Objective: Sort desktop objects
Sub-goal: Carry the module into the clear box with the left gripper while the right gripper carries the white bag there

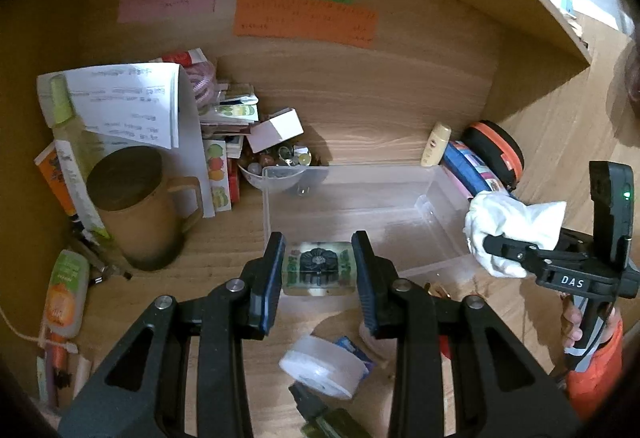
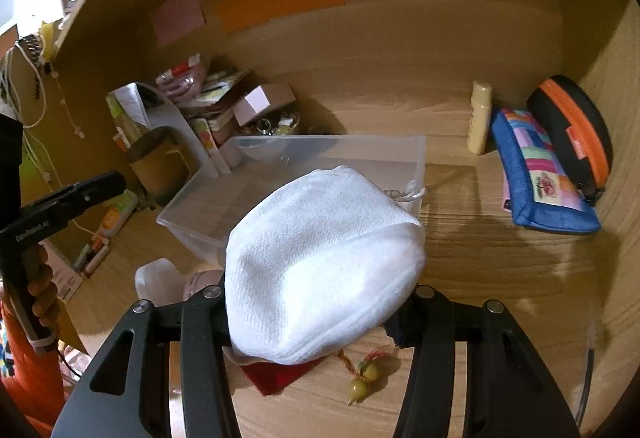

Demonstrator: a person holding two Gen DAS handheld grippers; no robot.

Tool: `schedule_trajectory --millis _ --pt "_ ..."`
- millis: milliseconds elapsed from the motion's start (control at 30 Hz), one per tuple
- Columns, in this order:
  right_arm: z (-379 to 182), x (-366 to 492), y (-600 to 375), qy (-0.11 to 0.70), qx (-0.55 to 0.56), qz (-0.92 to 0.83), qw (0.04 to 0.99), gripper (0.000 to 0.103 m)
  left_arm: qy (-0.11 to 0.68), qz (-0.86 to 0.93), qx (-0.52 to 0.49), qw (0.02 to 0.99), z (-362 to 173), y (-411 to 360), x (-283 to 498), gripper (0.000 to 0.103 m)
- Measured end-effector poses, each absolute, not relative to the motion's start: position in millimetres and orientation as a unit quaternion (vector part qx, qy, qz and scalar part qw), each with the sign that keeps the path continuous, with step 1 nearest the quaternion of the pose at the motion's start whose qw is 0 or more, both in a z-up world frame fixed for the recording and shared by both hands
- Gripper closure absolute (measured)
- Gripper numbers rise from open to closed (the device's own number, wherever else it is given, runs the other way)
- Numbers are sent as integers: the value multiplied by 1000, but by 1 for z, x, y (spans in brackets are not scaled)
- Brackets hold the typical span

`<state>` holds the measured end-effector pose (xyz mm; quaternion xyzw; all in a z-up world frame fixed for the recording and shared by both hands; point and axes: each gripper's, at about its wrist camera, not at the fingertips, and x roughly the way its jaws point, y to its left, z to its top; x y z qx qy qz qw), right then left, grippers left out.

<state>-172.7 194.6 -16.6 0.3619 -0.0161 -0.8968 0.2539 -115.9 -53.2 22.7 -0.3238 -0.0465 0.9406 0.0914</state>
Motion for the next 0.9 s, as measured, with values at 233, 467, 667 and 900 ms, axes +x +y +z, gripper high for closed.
schedule_trajectory --millis 233,467,667,900 --pt "-27 -198 184 -8 384 -887 257 56 -41 933 -344 99 12 -54 -150 70" --pt "-30 -215 173 9 394 -881 261 56 -26 921 -370 117 -5 -42 -176 70" --pt "-38 -228 161 30 412 -872 263 56 -5 912 -390 127 -17 -30 -191 70" --pt "-45 -234 152 52 426 -864 262 54 9 902 -408 139 -27 -17 -200 70"
